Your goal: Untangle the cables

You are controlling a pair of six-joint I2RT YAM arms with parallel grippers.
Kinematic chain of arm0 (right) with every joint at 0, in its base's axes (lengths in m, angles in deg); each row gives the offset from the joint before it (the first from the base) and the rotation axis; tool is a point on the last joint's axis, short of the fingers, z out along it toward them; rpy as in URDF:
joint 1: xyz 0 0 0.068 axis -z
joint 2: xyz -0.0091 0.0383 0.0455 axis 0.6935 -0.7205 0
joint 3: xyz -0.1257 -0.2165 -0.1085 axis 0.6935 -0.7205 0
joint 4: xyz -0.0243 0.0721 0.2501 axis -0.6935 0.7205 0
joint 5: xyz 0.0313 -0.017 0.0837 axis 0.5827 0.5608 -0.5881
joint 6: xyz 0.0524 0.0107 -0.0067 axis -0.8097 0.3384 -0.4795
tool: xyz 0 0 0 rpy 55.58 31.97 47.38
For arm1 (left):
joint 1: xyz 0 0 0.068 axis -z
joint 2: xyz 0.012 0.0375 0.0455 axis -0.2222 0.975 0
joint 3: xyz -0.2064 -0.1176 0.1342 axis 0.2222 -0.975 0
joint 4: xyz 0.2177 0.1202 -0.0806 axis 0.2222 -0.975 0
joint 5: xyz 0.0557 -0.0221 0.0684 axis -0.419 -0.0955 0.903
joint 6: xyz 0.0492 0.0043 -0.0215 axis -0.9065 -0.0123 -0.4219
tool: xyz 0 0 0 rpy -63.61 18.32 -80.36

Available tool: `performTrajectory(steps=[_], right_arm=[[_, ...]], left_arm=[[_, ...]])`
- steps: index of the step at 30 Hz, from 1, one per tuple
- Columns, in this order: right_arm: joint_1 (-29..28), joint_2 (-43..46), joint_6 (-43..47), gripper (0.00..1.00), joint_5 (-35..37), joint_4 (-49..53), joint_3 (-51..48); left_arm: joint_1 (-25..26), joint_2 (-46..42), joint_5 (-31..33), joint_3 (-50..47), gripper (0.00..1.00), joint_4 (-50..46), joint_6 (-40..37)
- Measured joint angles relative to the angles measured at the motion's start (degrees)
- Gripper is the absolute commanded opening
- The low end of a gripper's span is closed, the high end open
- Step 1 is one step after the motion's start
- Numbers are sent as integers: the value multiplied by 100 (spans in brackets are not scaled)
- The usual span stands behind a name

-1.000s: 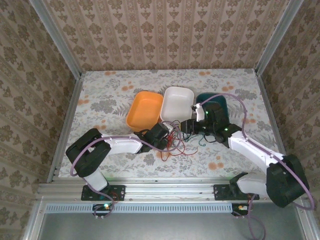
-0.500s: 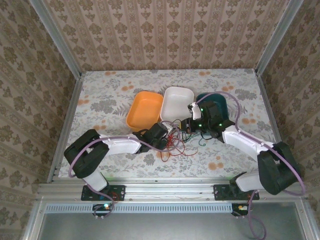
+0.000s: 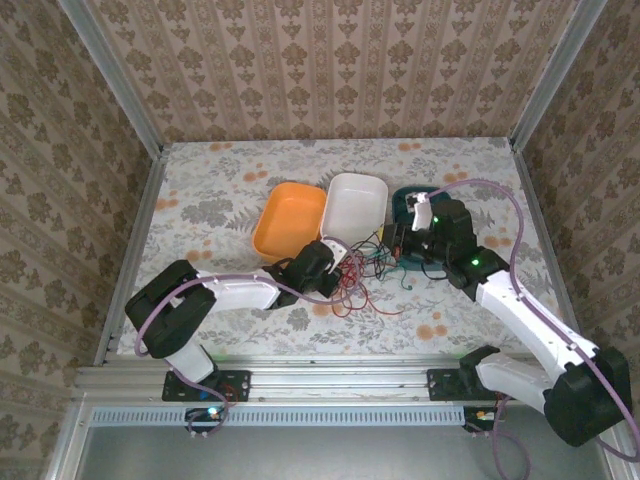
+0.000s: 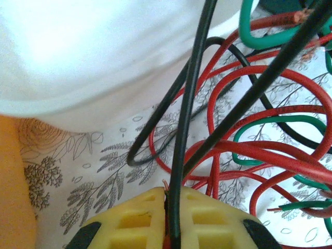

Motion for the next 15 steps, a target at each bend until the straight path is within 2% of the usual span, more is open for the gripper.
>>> performTrajectory(steps=[5, 7, 9, 10, 13, 15], right_arm=[[61, 114, -249, 0, -17, 90, 149], [111, 160, -299, 0, -9, -22, 267], [164, 260, -332, 0, -9, -232, 424], [175, 313, -354, 0, -7, -348, 463], [175, 437, -420, 0, -11, -605, 487], [173, 435, -439, 0, -9, -649, 487]], left_arm=[[4, -101, -79, -94, 20, 313, 66], [-7, -101, -57, -192, 25, 146, 118], [-37, -50, -33, -393, 39, -160, 136], [-37, -24, -33, -457, 41, -254, 155], [-39, -28, -15, -472, 42, -289, 232], [-37, -28, -7, -472, 33, -321, 236]])
